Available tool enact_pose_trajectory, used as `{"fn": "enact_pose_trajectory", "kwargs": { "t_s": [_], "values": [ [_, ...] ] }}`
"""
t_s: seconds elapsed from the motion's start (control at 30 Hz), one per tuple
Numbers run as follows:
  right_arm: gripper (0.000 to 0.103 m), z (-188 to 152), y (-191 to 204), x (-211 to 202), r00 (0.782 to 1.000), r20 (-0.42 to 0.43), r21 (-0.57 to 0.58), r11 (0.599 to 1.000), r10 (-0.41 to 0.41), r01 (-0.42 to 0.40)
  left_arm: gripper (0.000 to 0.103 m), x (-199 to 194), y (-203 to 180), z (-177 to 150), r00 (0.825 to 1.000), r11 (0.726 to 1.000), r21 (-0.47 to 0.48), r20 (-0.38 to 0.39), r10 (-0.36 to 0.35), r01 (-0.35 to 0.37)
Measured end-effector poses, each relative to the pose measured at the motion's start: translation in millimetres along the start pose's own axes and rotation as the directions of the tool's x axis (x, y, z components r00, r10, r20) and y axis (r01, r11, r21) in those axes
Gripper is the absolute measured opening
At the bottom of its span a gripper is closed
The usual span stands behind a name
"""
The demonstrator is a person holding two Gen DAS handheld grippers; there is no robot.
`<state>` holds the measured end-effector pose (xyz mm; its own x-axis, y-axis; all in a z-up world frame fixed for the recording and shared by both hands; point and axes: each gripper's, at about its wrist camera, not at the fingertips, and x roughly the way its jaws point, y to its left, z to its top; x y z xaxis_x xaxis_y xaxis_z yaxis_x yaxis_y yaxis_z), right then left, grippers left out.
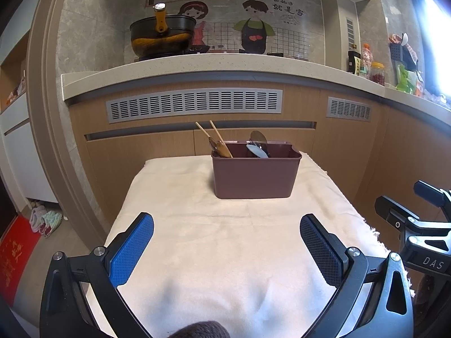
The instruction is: Organize utensils
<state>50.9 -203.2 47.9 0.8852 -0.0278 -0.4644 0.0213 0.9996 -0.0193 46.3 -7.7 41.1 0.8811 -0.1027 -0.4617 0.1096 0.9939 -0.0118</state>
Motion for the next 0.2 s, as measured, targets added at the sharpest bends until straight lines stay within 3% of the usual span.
{"fn": "enact_pose_trajectory", "kwargs": {
  "t_s": [0.2],
  "values": [
    [0.103, -0.1, 0.8, 0.2, 1.000, 0.000, 0.000, 1.000, -0.003, 0.003, 0.103, 2.6, 5.4, 0.5, 1.000, 1.000, -0.019, -0.009, 0.002, -0.002]
  ]
}}
